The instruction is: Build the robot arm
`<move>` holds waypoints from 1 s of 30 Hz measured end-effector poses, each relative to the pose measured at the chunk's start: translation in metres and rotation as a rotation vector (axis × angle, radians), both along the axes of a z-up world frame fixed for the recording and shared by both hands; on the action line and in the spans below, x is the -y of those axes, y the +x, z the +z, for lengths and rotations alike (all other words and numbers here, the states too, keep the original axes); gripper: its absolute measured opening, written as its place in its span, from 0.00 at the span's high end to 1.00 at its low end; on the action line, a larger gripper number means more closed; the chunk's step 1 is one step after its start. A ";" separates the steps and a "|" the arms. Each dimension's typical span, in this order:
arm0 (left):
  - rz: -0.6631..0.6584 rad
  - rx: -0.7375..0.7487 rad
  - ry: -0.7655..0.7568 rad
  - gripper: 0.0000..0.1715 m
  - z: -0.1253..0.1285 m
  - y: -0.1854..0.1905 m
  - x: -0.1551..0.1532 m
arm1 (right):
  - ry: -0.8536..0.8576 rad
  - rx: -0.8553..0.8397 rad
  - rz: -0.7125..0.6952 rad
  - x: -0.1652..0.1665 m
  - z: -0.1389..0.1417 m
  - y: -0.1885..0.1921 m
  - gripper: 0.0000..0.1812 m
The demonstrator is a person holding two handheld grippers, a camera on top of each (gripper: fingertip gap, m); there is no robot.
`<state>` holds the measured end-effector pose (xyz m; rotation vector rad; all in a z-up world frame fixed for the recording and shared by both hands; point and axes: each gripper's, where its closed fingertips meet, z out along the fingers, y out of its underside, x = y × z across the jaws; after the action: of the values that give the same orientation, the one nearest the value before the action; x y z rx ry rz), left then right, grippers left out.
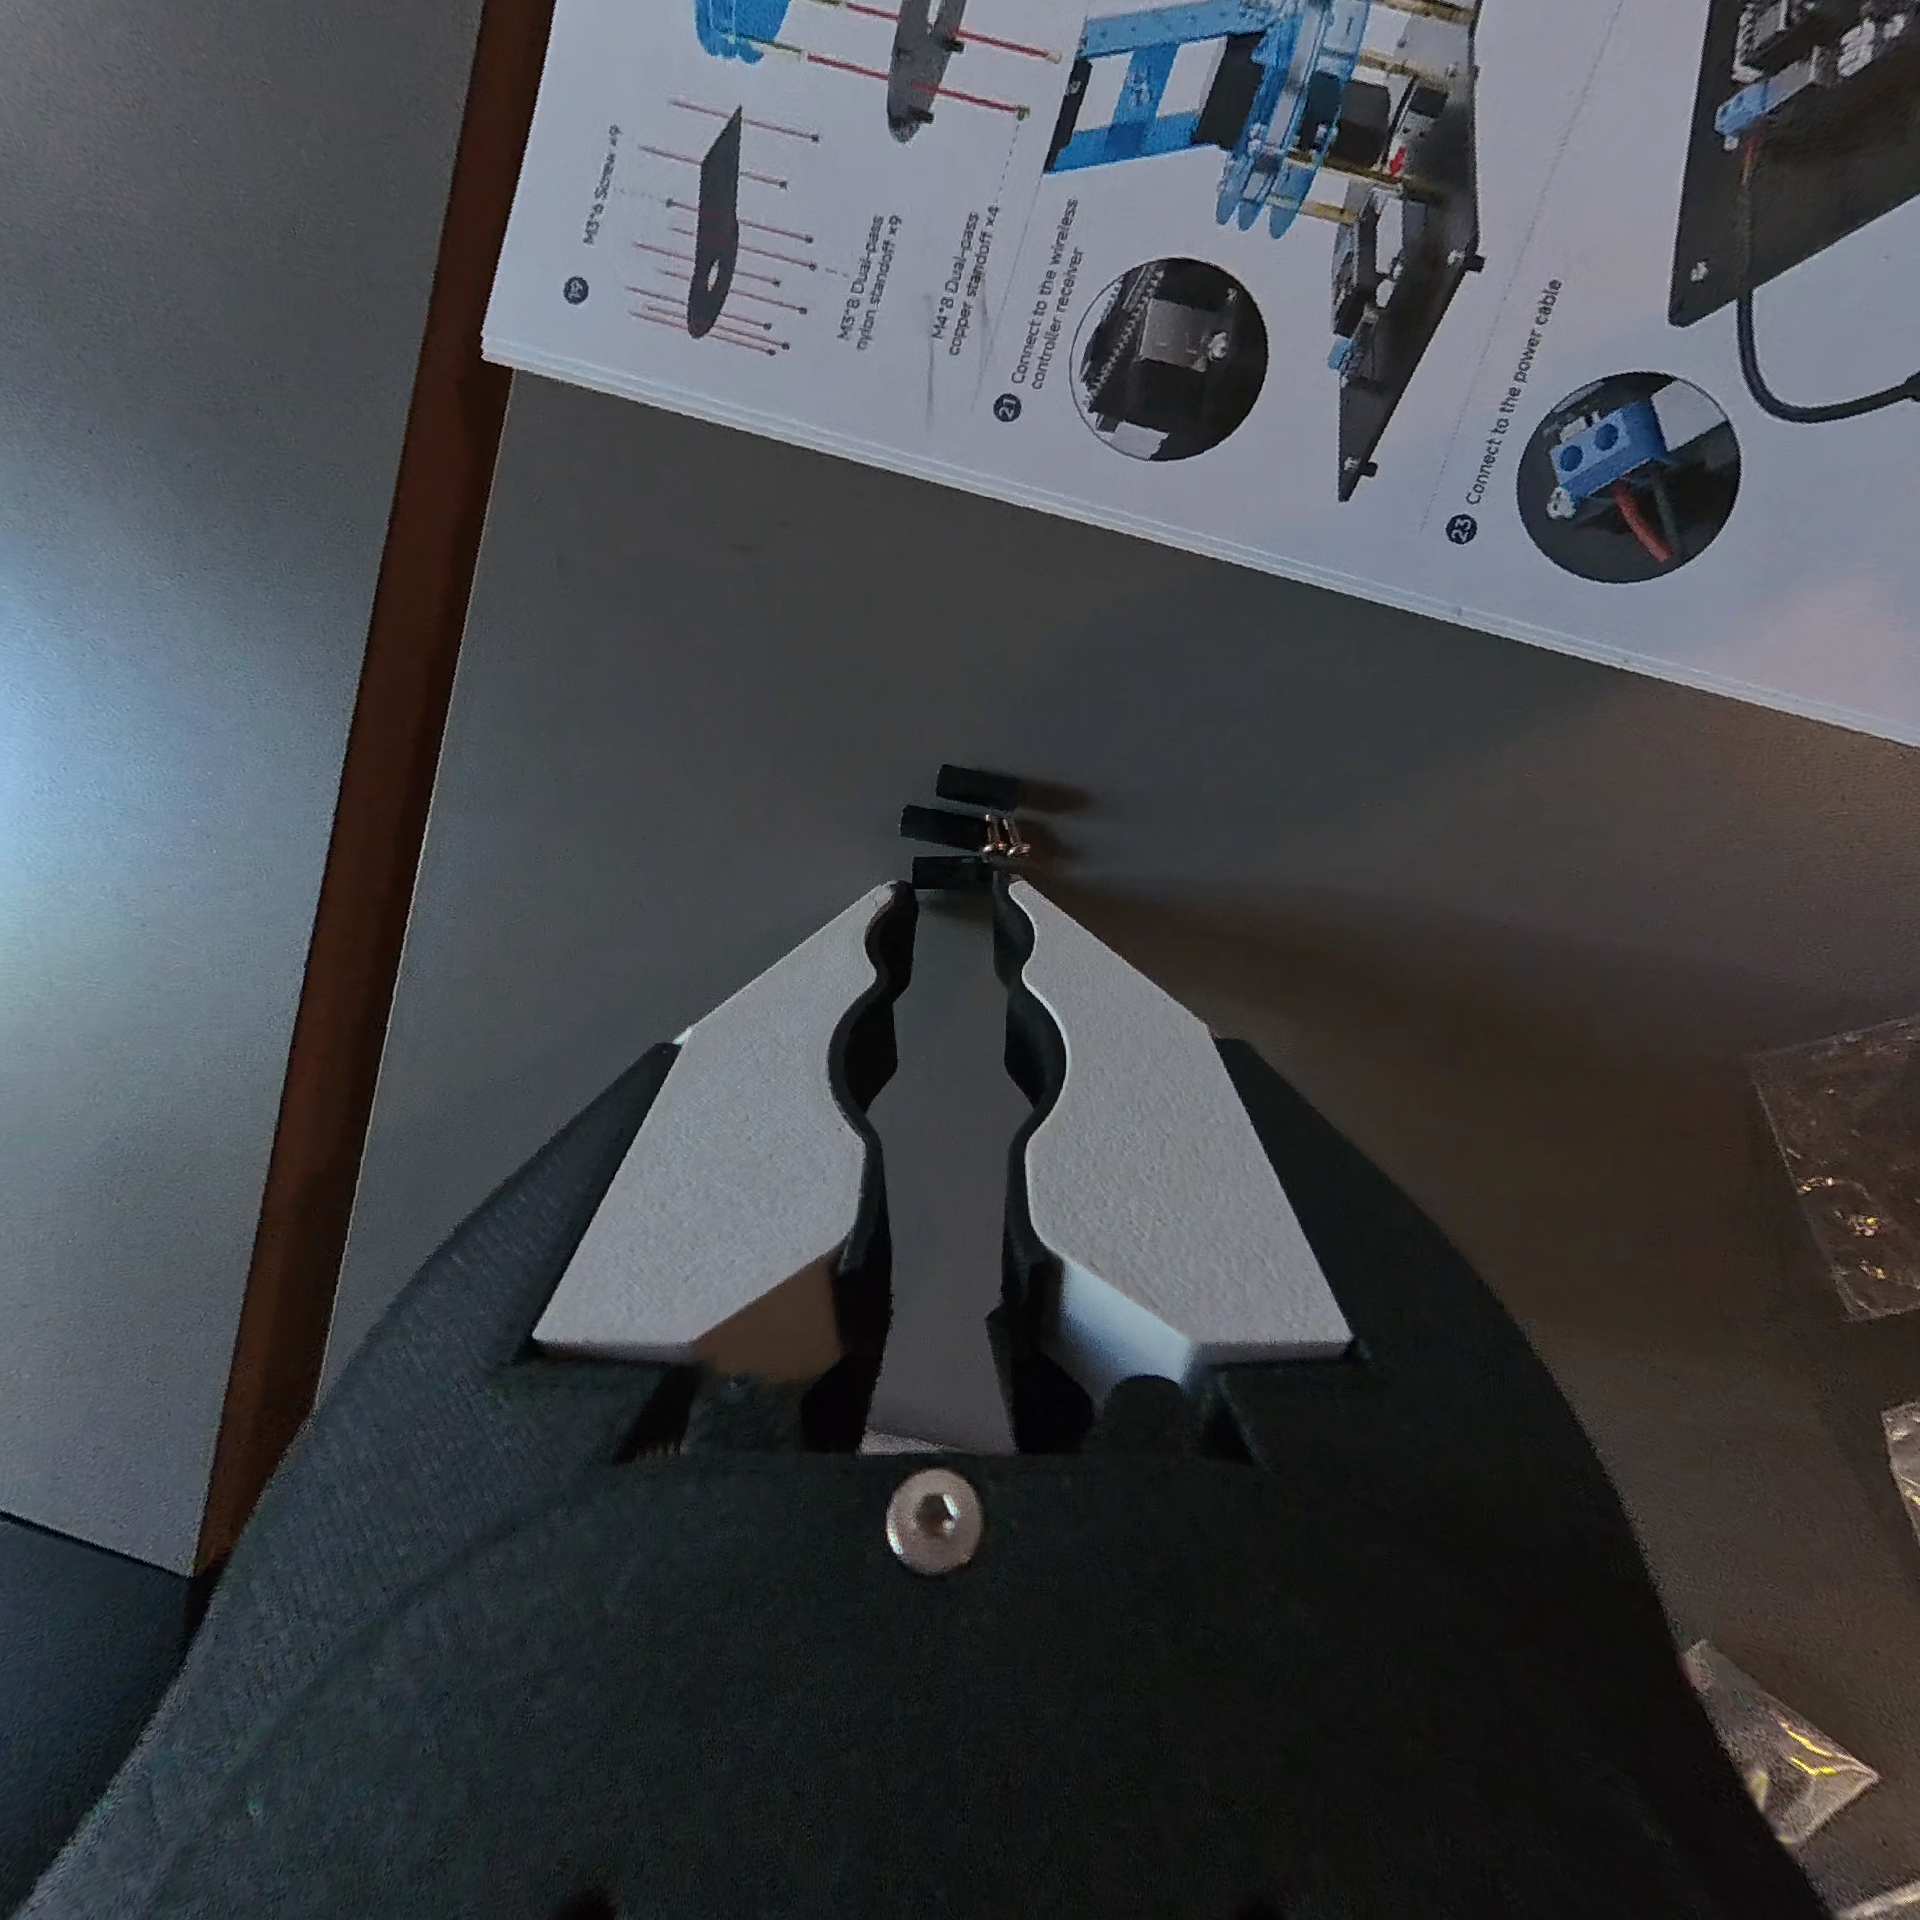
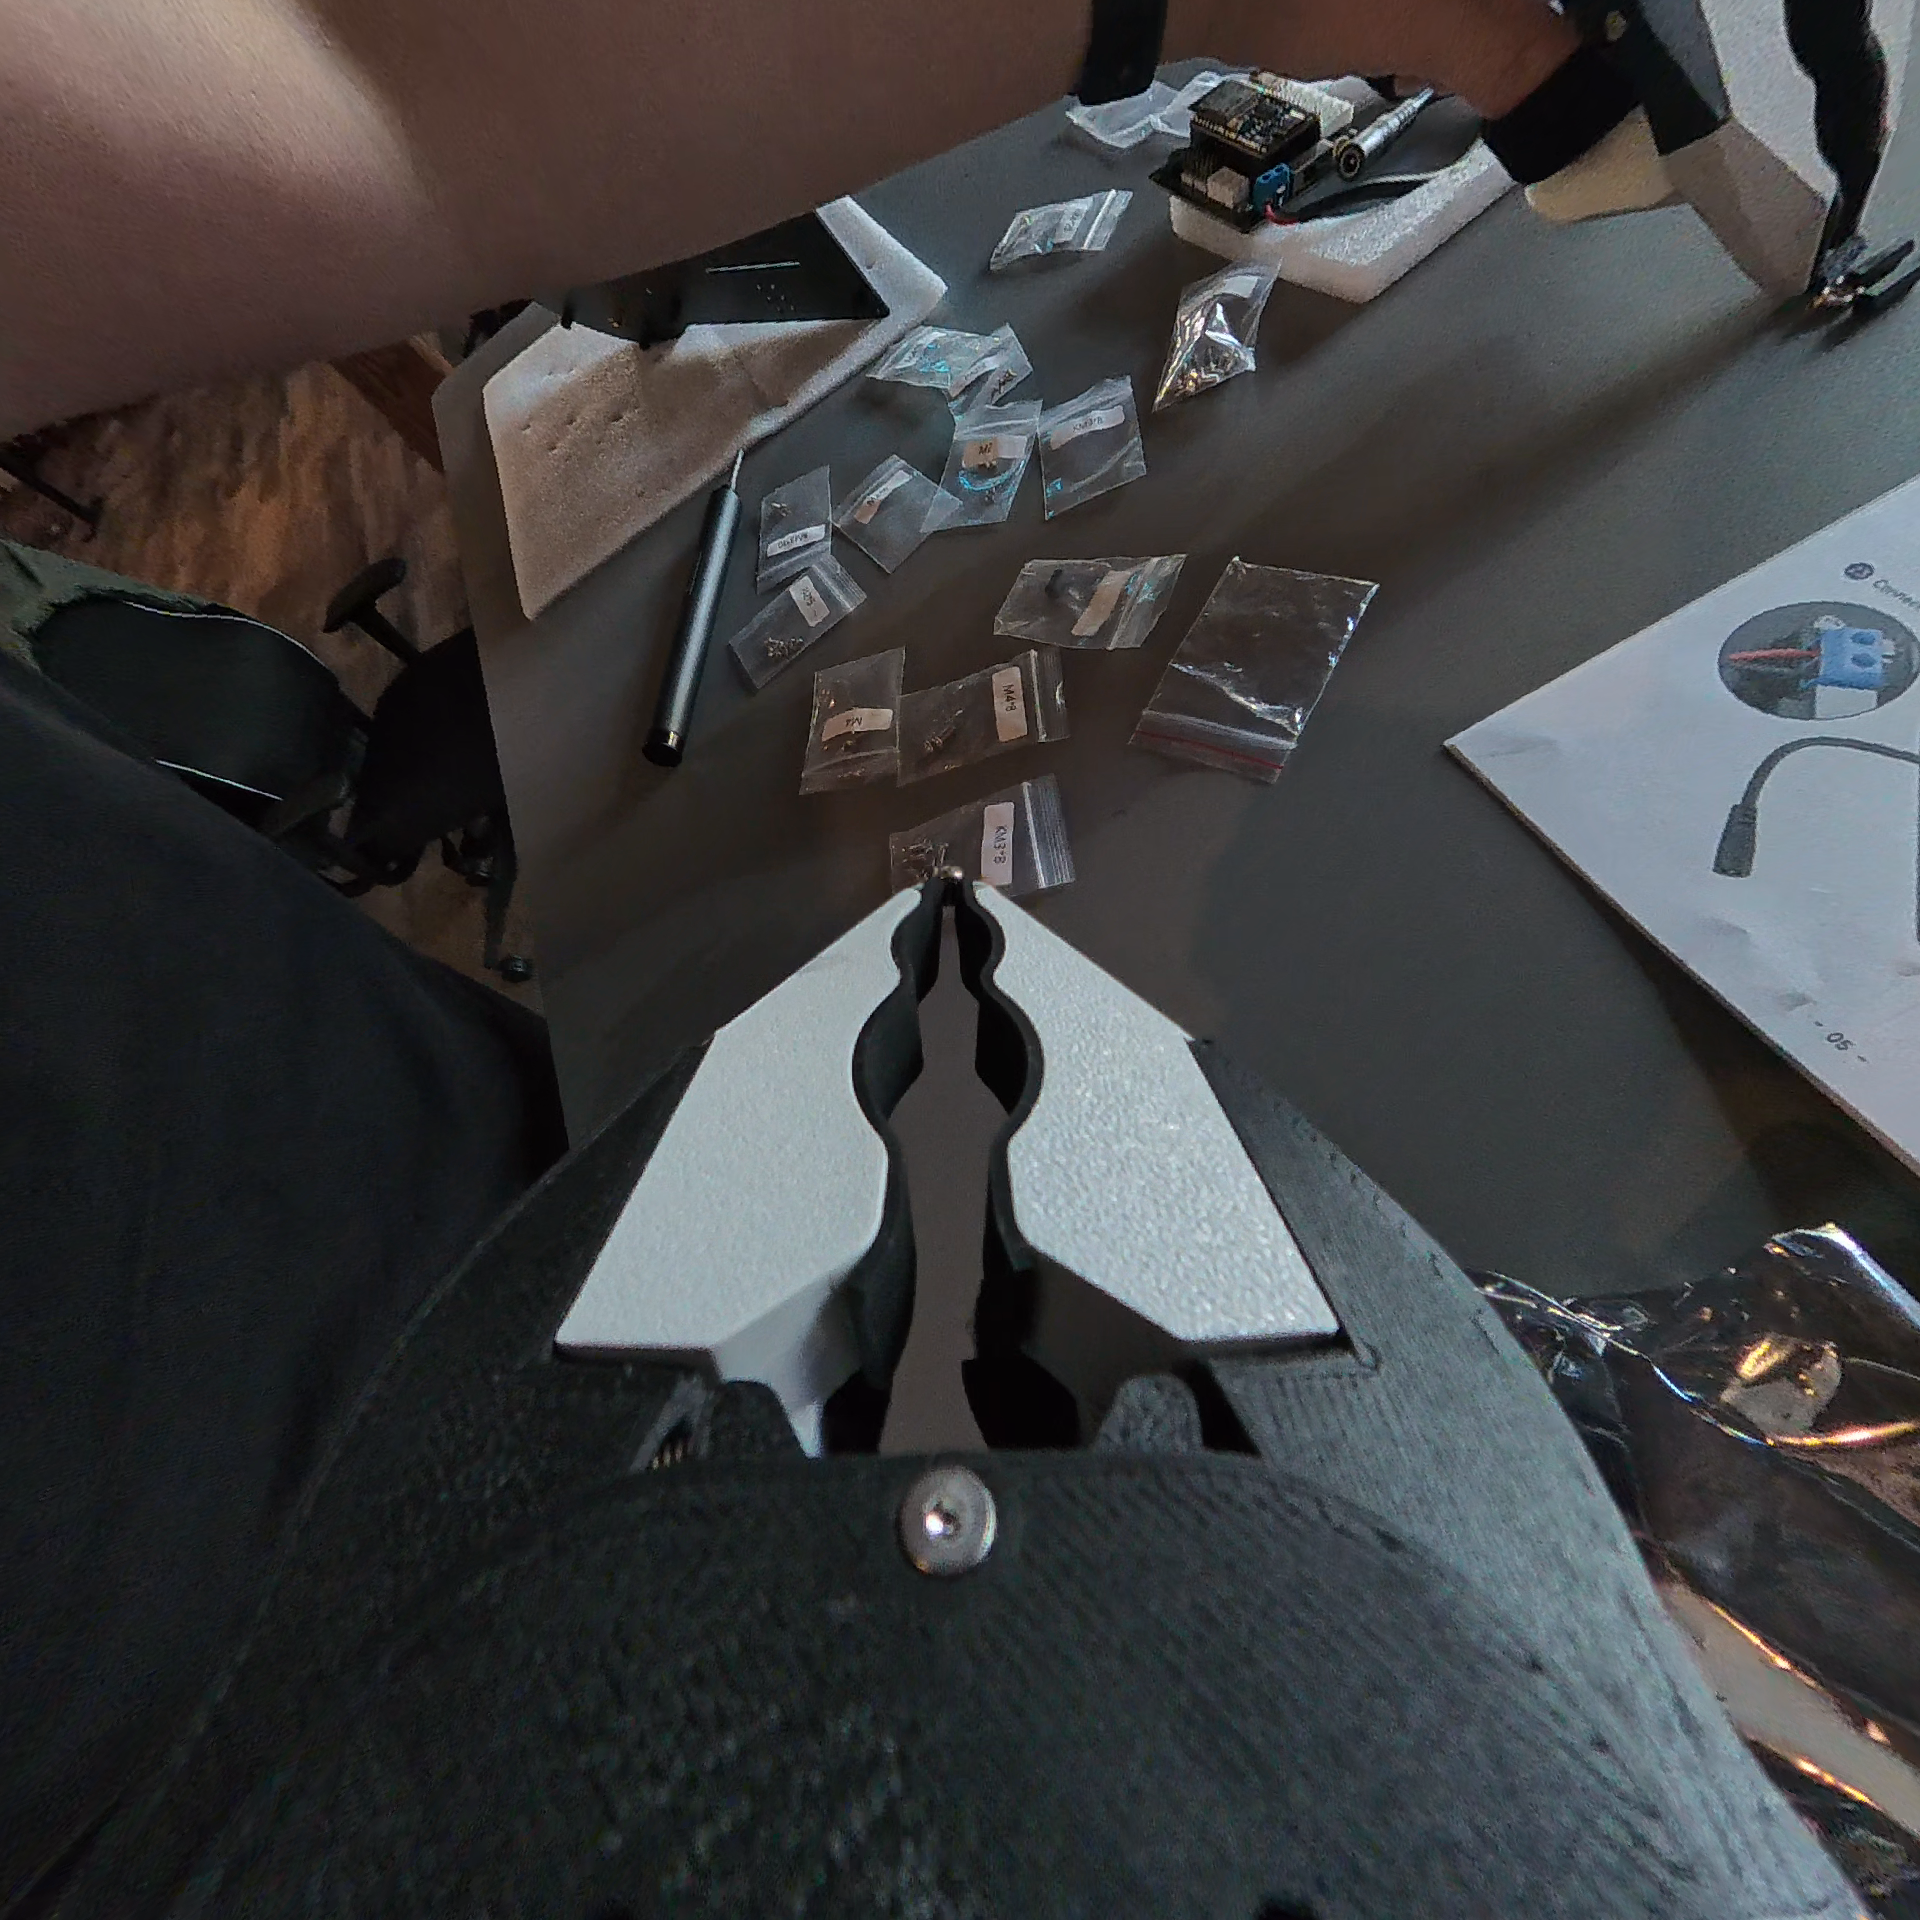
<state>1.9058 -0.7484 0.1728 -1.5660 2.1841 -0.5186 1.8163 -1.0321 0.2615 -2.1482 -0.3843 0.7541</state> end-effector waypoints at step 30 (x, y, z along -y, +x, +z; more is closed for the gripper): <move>0.710 0.190 -0.073 0.92 0.086 -0.368 0.168 | 0.004 0.062 0.403 -0.046 -0.025 -0.202 0.99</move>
<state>1.5380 -0.9165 0.2590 -2.0761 1.3490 -0.4849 1.6147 -0.9861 0.2366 -2.1186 -0.8683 0.9056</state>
